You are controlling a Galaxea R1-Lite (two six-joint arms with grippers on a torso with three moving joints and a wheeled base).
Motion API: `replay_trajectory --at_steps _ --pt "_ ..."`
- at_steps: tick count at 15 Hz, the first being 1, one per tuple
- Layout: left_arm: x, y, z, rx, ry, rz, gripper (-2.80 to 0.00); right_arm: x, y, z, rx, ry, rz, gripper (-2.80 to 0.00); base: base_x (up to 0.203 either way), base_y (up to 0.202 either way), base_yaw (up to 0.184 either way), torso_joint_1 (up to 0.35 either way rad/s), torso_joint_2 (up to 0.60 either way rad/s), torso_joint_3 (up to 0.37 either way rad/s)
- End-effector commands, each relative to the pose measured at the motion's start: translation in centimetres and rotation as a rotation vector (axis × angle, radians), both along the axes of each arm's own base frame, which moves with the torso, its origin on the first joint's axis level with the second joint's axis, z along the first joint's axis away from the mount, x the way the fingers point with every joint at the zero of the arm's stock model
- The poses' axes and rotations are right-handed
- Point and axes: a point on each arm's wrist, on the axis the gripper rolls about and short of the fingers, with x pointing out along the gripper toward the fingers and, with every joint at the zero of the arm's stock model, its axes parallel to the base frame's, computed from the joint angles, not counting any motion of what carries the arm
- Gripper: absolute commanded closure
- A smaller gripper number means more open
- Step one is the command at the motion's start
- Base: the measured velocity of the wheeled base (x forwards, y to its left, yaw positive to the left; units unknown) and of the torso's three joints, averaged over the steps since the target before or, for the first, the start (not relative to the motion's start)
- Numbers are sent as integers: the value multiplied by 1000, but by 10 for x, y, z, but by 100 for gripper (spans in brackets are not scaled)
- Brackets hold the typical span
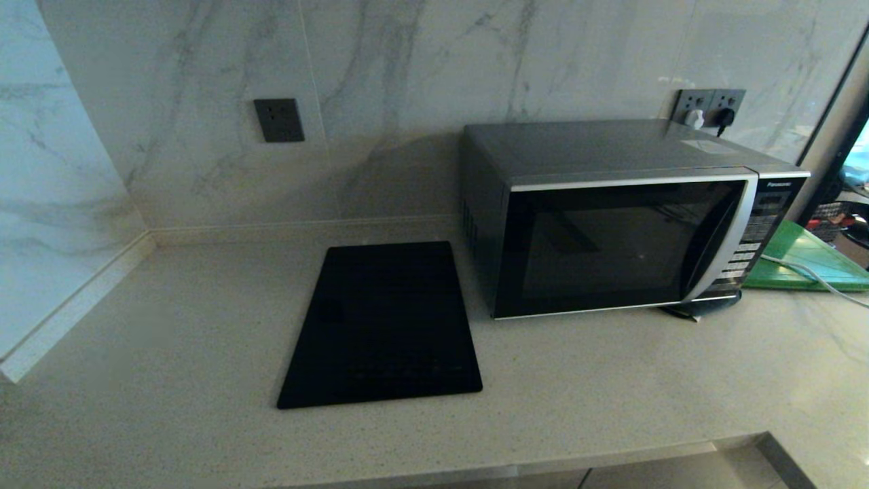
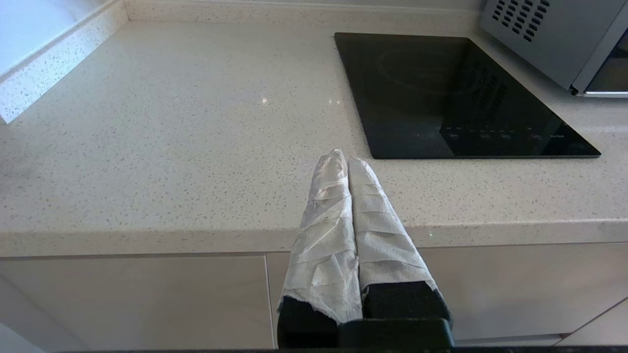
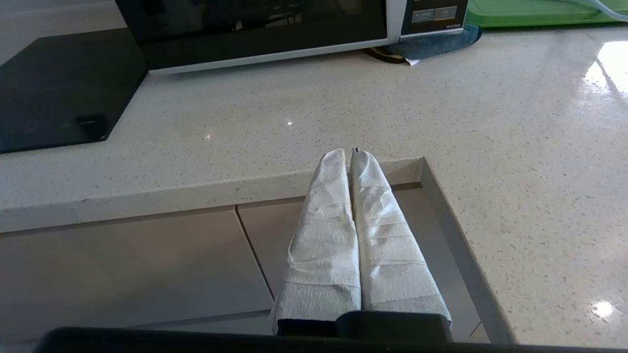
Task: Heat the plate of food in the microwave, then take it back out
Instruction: Open the microwave oven
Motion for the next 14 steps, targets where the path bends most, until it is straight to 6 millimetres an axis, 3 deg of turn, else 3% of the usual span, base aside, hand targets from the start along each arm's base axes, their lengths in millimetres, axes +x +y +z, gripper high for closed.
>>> replay_trajectory --at_steps 1,13,14 --pt "0 0 0 -1 0 1 0 0 0 0 1 4 0 0 0 0 0 0 0 0" --pt "0 0 0 -1 4 1 0 0 0 -1 1 5 -1 0 0 0 0 0 0 0" --pt "0 0 -7 -1 71 1 0 0 0 -1 1 4 -1 0 0 0 0 0 0 0"
